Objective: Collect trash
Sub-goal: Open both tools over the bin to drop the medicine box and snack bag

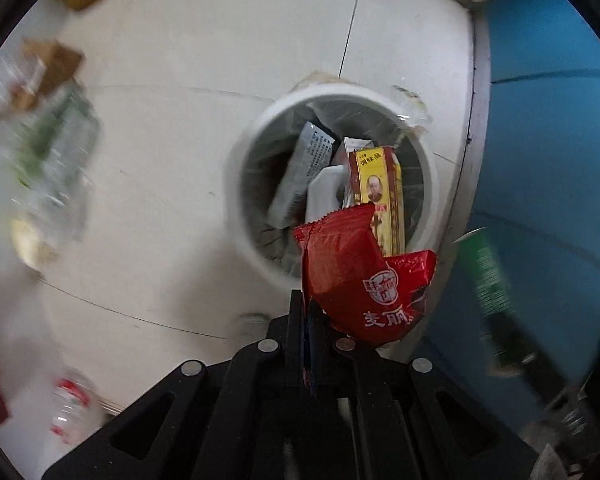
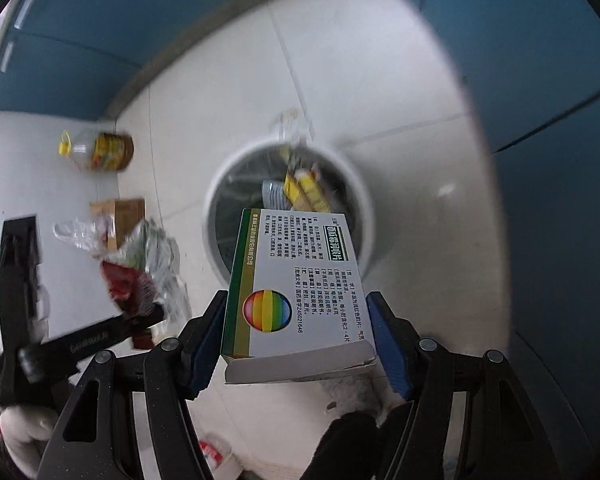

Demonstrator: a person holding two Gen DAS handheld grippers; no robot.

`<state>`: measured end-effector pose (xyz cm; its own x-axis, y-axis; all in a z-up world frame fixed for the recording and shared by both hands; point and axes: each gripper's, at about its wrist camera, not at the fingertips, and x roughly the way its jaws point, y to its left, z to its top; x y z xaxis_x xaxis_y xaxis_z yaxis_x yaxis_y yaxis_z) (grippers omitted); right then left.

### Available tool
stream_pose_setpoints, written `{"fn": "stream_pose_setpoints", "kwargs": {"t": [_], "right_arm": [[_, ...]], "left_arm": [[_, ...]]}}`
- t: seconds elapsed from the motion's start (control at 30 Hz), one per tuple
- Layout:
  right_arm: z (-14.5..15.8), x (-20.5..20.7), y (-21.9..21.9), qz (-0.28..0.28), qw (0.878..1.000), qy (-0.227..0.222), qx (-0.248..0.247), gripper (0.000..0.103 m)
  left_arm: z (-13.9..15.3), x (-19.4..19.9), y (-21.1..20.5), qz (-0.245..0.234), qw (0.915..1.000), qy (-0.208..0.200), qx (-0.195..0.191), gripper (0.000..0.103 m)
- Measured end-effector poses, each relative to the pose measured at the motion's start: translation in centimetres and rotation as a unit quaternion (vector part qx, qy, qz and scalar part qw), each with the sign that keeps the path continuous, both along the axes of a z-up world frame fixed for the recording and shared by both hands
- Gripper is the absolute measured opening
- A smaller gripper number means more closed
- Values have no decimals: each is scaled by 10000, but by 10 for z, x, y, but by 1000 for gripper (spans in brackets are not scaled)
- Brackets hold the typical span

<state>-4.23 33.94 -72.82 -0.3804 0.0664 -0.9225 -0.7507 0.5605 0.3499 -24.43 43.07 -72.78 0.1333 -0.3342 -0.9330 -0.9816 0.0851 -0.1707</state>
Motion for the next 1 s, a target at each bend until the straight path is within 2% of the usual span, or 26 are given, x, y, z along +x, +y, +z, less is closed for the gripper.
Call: {"fn": "stream_pose_setpoints", "kwargs": {"t": [0.03,0.13,0.17,0.23,0.3,0.33,0.37,0.5,0.57,0.6,0.7,0.77,0.83,0.93,0.97,1.0], "right_arm": [[-22,-4,5,12,9998,152,-87,70],[-66,-13,25,50,9972,653,-357,72],[-74,-16,31,23,9965,734,-403,72],[-86,-16,33,-34,9949,897,-470,72],[-83,-13,33,-22,9962,739,-456,80],[-78,-12,32,-28,9971,646,-411,84],[-74,-11,32,-31,9974,597,-406,84],[-54,-2,30,153,9991,-22,-405,84],[-41,3,26,274,9976,-511,-376,97],[-36,5,25,349,9954,-794,-404,100],[-22,7,21,538,9883,-1388,-338,101],[-18,2,21,660,9844,-1604,-299,103],[-18,1,20,688,9836,-1639,-304,103],[-22,1,17,583,9848,-1602,-325,103],[-26,3,16,497,9864,-1534,-315,103],[-31,7,15,314,9896,-1365,-315,103]], "left_arm": [[-7,-2,3,15,10000,-37,-38,1],[-29,-3,13,200,9993,-192,-270,3],[-33,-6,15,283,9987,-220,-370,4],[-32,-11,17,330,9987,-182,-331,5],[-26,-13,17,212,9996,-63,-202,32],[-20,-10,18,210,9996,-46,-163,79],[-15,-10,18,190,9998,-1,-51,103],[3,-9,17,44,9990,261,362,103],[11,-10,15,-77,9968,485,624,103],[14,-9,13,-186,9949,631,771,103],[17,-8,6,-443,9903,795,1051,103],[12,-8,2,-464,9911,768,978,103],[1,-8,2,-438,9925,872,732,103],[-28,-14,4,23,9991,399,140,103],[-43,-18,5,275,9993,218,-153,103],[-52,-19,4,393,9987,124,-287,103]]}}
